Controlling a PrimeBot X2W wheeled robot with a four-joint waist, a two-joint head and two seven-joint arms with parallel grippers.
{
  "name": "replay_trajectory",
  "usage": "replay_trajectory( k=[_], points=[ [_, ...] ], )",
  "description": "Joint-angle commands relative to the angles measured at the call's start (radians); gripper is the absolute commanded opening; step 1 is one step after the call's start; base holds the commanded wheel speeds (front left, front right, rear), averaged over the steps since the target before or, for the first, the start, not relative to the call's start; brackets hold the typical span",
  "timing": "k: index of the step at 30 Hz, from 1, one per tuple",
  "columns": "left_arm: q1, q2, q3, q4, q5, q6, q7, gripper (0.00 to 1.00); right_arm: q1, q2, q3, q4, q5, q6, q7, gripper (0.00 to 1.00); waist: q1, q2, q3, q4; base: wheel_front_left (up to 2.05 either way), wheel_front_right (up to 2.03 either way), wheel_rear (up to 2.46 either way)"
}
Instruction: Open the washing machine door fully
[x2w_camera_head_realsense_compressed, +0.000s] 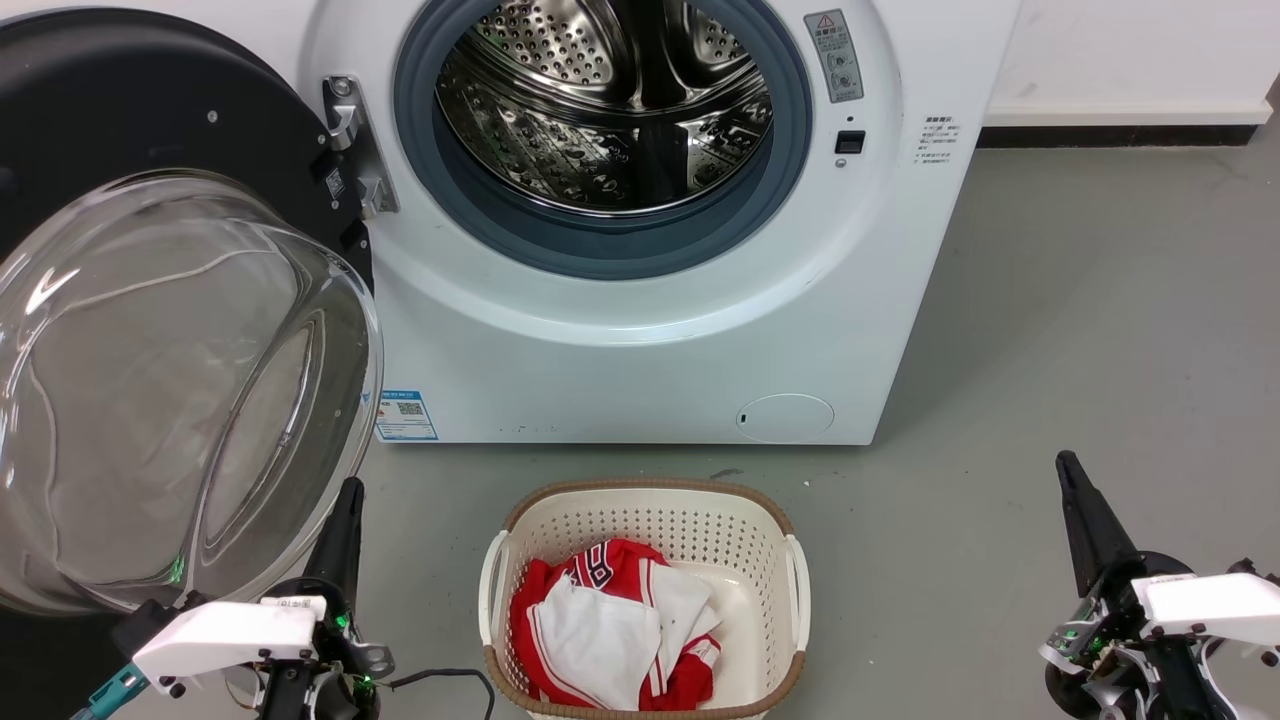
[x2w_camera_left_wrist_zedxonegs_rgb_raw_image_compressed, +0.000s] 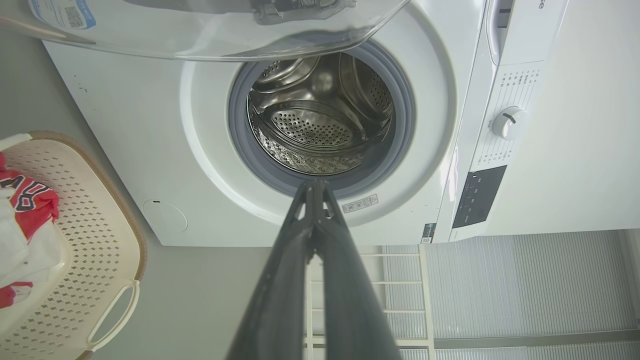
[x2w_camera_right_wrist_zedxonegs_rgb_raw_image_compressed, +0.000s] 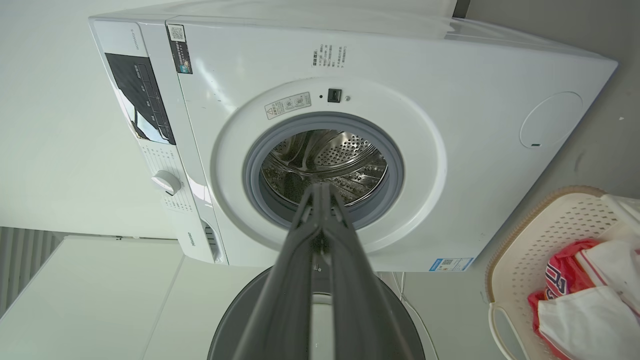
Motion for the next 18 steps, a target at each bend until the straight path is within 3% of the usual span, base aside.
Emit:
replay_trajectory(
  k=[1,18],
  points=[
    [-0.018,-0.001,0.005,0.004,-0.023,-0.006,0.008,0.0,-0.011,0.0,-0.002,0.004,0.025,0.0,0.007,0.0,0.0,0.0,-0.001,0.0,0.0,0.0,0.0],
    [-0.02,-0.002,0.009,0.013,-0.09,-0.01,0.024,0.0,-0.016,0.0,-0.006,0.012,0.093,0.0,0.018,0.0,0.0,0.0,-0.003,0.0,0.0,0.0,0.0]
  ],
)
